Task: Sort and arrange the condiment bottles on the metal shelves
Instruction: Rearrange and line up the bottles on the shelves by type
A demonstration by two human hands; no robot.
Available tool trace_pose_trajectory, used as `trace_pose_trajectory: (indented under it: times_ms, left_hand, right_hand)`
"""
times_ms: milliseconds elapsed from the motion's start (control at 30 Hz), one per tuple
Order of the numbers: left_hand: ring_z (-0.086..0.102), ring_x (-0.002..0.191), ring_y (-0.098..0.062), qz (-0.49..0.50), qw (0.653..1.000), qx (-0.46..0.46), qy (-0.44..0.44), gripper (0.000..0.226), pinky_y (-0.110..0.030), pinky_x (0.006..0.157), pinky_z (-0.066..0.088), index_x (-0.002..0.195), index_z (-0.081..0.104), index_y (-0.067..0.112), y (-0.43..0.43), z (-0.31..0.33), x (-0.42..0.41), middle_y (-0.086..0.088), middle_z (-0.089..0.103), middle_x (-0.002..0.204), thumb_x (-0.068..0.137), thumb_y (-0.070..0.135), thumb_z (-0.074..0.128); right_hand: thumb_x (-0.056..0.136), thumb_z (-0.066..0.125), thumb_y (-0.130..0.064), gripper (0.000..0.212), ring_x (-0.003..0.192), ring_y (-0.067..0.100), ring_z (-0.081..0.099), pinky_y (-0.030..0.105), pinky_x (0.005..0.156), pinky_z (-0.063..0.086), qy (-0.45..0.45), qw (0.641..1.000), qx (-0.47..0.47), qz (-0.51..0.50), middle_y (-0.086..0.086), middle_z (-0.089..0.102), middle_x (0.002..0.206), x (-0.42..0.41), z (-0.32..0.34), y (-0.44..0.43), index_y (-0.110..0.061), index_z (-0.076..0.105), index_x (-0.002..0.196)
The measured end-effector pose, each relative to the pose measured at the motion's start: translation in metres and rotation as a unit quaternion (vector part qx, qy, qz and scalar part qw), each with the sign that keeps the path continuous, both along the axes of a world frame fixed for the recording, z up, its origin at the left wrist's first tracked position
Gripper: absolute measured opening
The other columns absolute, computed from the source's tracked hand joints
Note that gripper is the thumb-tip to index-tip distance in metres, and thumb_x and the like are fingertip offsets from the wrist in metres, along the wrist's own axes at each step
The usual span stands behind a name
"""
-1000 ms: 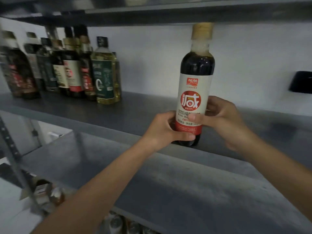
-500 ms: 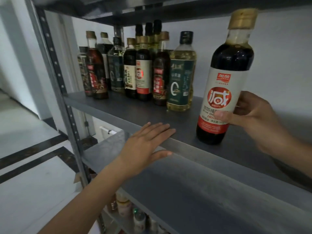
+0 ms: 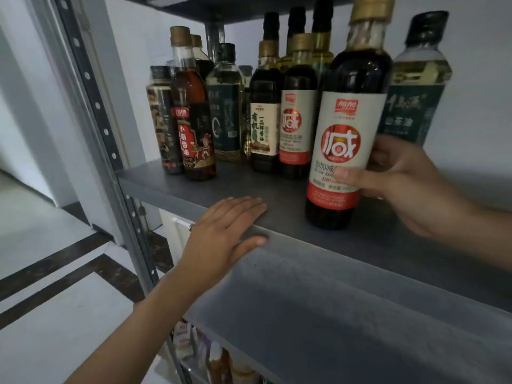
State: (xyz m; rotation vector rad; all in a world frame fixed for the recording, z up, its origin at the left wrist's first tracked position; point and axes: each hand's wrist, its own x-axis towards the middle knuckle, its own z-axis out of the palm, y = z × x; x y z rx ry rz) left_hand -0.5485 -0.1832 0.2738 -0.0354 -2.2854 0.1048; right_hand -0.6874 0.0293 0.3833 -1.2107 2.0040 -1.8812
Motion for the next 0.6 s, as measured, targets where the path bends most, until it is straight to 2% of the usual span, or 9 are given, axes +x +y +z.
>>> trace_pose_trajectory:
  times_ms: [133,300,467,600]
  left_hand:
    - [0.051,0.122,-0.018,-0.023,0.999,-0.021,0.023,0.051,-0.031,0.105,0.037,0.124,0.06,0.009,-0.039,0.0,0.004,-0.005,0.06,0.129,0.098,0.047,0.04]
    - [0.052,0.118,-0.019,-0.05,0.995,-0.054,0.062,0.051,-0.03,0.102,0.036,0.119,0.064,0.006,-0.083,-0.003,0.008,-0.009,0.063,0.123,0.098,0.046,0.04]
    - [0.057,0.112,-0.02,-0.094,0.988,-0.055,0.112,0.047,-0.031,0.099,0.039,0.114,0.067,0.005,-0.115,-0.008,0.005,-0.009,0.066,0.119,0.099,0.043,0.042]
    - [0.065,0.106,-0.024,-0.12,0.981,-0.047,0.143,0.046,-0.035,0.094,0.045,0.109,0.07,0.005,-0.117,-0.013,0.001,-0.009,0.068,0.114,0.098,0.042,0.046]
  right_hand:
    - [0.053,0.076,-0.023,0.054,0.097,0.004,0.066,0.028,0.079,0.054,0.002,1.0,0.006,-0.009,-0.011,0.07,0.101,0.017,-0.002,-0.04,-0.028,0.061,0.104]
    - [0.054,0.075,-0.021,0.063,0.097,0.003,0.065,0.025,0.08,0.054,-0.004,0.998,0.006,-0.056,-0.009,0.069,0.105,0.041,-0.001,-0.081,-0.021,0.059,0.115]
    - [0.054,0.075,-0.022,0.055,0.1,0.007,0.064,0.035,0.088,0.053,-0.006,0.993,0.001,-0.118,-0.008,0.068,0.104,0.059,-0.003,-0.12,-0.023,0.059,0.107]
    - [0.065,0.074,-0.014,0.063,0.11,0.012,0.06,0.038,0.095,0.05,0.001,0.99,0.007,-0.139,-0.004,0.064,0.116,0.066,-0.004,-0.145,-0.017,0.053,0.124]
